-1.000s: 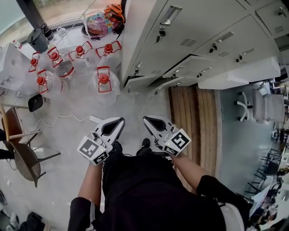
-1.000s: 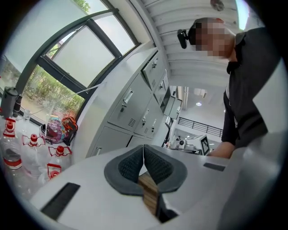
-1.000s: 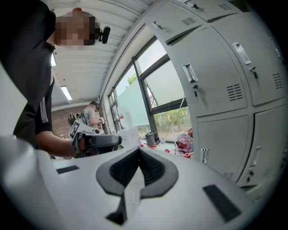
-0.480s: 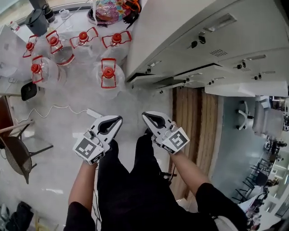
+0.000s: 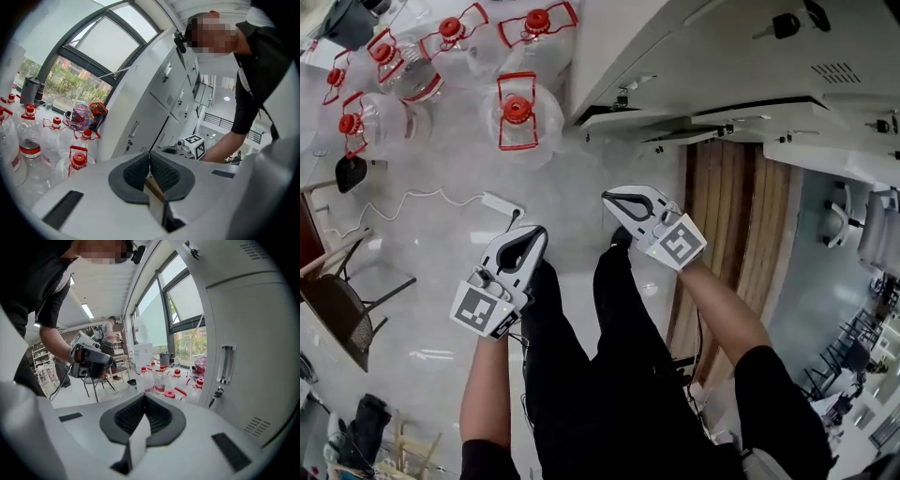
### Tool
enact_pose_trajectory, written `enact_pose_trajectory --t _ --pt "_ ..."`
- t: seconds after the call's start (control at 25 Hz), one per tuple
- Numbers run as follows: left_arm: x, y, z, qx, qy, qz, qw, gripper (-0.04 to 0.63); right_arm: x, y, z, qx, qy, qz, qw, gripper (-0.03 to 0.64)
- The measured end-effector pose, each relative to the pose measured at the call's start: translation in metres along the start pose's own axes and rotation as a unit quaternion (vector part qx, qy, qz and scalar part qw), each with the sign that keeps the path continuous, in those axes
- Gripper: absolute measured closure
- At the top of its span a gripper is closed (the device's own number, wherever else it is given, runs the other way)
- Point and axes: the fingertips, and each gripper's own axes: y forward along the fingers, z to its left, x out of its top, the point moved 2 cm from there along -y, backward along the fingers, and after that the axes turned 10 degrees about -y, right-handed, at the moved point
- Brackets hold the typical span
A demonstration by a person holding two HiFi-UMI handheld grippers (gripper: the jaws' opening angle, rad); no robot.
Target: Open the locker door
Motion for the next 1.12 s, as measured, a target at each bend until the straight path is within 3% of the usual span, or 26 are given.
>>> enact_pose_trajectory --t 0.28,0.44,0.72,1.12 --pt "-0.043 0.049 0.046 0.016 0.019 0.017 0.9995 0.577 -0.072 0.022 -0.044 -0.038 0.038 0.011 0.999 0.604" --pt "-0.068 0.074 0.062 0.022 0.017 0.023 0.9994 0.577 -0.104 0.03 -0.049 -0.057 0.069 0.002 0.996 0.603" --pt "-0.104 0.105 0.09 0.025 0.022 0.024 0.9991 0.577 -0.147 0.047 -0.061 -0.101 0.079 0.006 0.992 0.596" --pt "-0.146 0.132 0.146 0.039 0.022 0.024 0.9987 0.575 -0.22 0.089 -0.072 -0.131 0.106 0.021 0.985 0.533"
